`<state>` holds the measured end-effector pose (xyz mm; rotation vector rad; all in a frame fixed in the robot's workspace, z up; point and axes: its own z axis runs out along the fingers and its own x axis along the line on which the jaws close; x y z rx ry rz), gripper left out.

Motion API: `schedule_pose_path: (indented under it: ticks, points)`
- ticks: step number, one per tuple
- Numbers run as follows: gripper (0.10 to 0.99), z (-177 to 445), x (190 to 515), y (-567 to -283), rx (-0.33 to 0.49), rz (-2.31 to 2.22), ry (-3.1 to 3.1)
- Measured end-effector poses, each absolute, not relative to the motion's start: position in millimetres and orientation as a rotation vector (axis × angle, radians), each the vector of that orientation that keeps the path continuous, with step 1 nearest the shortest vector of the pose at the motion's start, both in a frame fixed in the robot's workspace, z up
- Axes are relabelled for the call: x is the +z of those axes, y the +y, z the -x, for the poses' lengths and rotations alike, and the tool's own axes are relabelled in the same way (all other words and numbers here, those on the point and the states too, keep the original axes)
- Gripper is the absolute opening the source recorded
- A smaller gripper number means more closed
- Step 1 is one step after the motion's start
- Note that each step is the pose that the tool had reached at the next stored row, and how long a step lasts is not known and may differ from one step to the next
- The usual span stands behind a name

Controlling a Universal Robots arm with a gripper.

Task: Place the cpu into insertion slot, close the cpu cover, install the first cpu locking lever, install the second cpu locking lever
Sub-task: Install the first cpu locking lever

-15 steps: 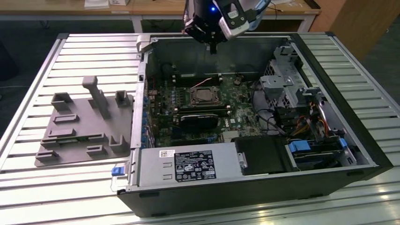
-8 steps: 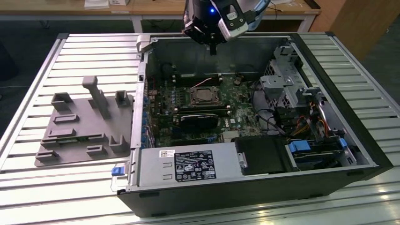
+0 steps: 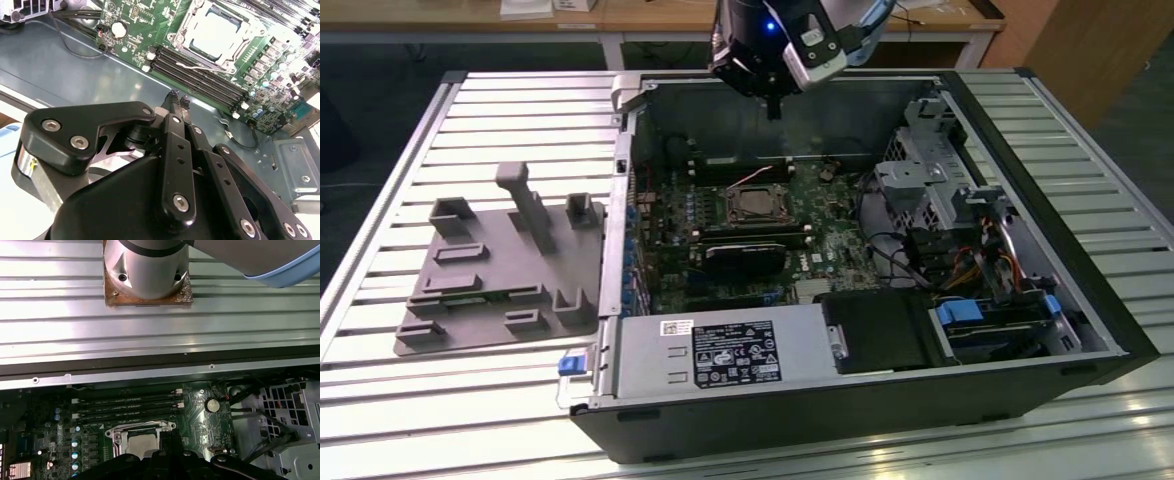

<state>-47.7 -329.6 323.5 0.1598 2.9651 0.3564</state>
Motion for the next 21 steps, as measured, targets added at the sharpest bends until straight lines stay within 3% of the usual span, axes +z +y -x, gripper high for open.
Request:
schedule_pose_path:
  ticks: [21]
  points:
    - [0.102, 54.1, 315.2, -329.6, 0.356, -0.156, 2.949]
